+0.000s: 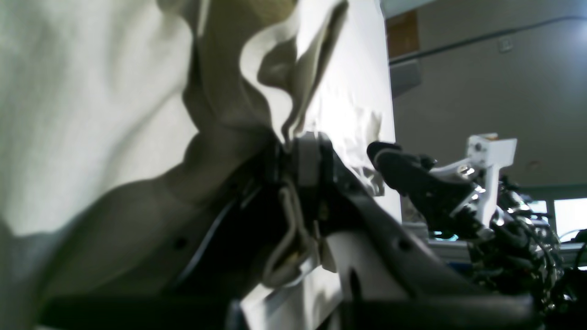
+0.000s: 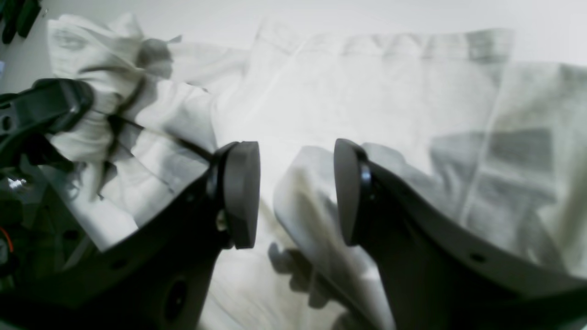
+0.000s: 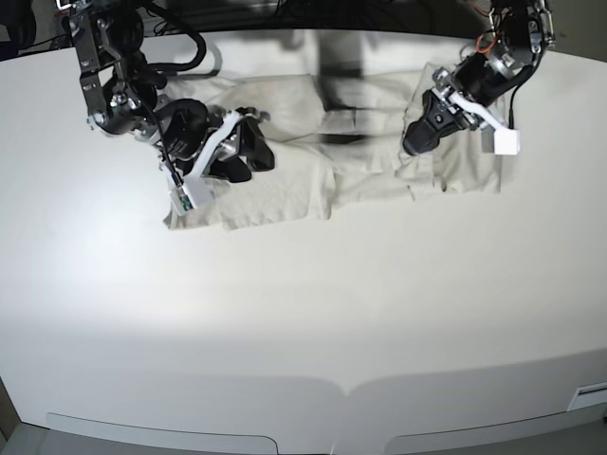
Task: Fold the T-shirt properly
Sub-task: 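Grasp the shirt's folded end with the right gripper and the middle with the left, then fold the shirt in half with the left gripper and release it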
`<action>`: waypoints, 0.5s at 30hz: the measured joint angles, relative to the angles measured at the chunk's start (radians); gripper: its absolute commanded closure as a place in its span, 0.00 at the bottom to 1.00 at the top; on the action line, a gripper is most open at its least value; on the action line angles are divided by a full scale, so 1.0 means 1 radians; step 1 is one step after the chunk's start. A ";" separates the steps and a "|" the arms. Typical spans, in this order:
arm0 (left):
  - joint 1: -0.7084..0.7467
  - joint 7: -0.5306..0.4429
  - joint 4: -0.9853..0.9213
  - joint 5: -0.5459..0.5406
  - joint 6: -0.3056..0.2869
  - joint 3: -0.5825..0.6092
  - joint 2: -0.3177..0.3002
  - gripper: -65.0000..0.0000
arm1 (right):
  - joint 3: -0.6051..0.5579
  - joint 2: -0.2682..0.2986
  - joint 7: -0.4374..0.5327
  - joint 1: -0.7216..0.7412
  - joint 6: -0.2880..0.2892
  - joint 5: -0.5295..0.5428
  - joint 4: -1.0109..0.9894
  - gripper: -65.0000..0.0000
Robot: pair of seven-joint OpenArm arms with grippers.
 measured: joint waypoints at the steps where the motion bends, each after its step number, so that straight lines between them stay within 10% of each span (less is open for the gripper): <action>1: -0.002 -0.003 0.000 0.013 0.000 0.012 0.007 1.00 | 0.000 0.000 0.000 0.000 0.000 0.000 0.000 0.59; 8: -0.008 -0.113 0.000 0.102 0.000 0.081 0.026 1.00 | 0.000 0.000 0.000 0.000 0.000 0.000 0.000 0.59; 12: -0.040 -0.024 0.000 0.056 0.000 0.130 0.024 0.58 | 0.000 0.000 0.000 0.000 0.000 0.000 0.000 0.59; 15: -0.077 0.073 0.003 -0.055 0.000 0.180 0.026 0.51 | 0.000 0.000 0.000 0.000 0.000 -0.001 0.000 0.59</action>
